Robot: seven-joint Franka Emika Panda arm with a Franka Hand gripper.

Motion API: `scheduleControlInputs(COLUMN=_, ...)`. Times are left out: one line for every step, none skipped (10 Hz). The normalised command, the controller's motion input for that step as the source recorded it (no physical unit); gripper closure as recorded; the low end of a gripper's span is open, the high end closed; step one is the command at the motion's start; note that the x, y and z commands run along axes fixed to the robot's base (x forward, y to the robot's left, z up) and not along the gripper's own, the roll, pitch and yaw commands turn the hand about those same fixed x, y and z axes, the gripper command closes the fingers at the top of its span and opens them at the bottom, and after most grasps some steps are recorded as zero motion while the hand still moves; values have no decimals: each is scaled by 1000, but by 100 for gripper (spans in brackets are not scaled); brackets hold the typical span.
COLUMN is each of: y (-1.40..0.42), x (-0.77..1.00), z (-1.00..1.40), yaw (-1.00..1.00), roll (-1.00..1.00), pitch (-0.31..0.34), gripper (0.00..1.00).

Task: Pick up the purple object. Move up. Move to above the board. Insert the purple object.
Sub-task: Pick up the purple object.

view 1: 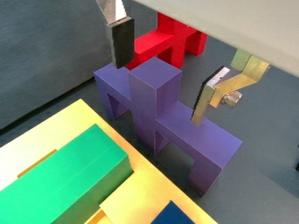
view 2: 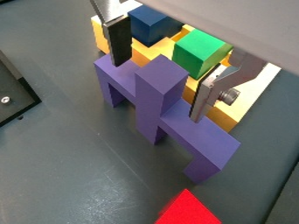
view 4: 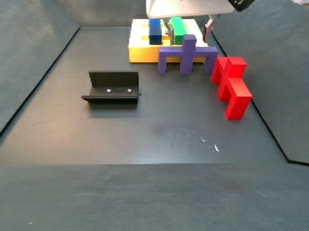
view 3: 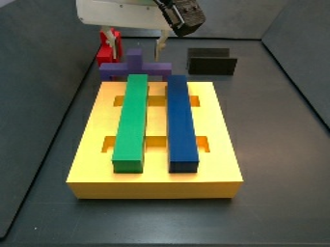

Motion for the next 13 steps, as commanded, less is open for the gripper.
scheduleControlInputs(y=0, x=-69, z=0, yaw=0, roll=-41, pitch=-24, gripper=0)
scheduleControlInputs(y=0, x=0, z=0, yaw=0, roll=0, pitch=0, gripper=0)
scheduleControlInputs(y=0, x=0, z=0, yaw=0, roll=0, pitch=0, gripper=100)
scheduleControlInputs(y=0, x=0, z=0, yaw=0, roll=0, pitch=0, gripper=100)
scheduleControlInputs(y=0, x=0, z=0, yaw=0, roll=0, pitch=0, gripper=100)
scheduleControlInputs(y=0, x=0, z=0, yaw=0, roll=0, pitch=0, gripper=100)
scheduleControlInputs(y=0, x=0, z=0, yaw=0, roll=0, pitch=0, gripper=100)
scheduleControlInputs(y=0, x=0, z=0, yaw=0, roll=0, pitch=0, gripper=100)
scheduleControlInputs(y=0, x=0, z=0, yaw=0, roll=0, pitch=0, gripper=100)
scheduleControlInputs(y=0, x=0, z=0, yaw=0, roll=0, pitch=0, gripper=100)
scheduleControlInputs(y=0, x=0, z=0, yaw=0, roll=0, pitch=0, gripper=100)
scheduleControlInputs(y=0, x=0, z=0, yaw=0, roll=0, pitch=0, gripper=100)
scheduleControlInputs(y=0, x=0, z=0, yaw=0, roll=0, pitch=0, gripper=100)
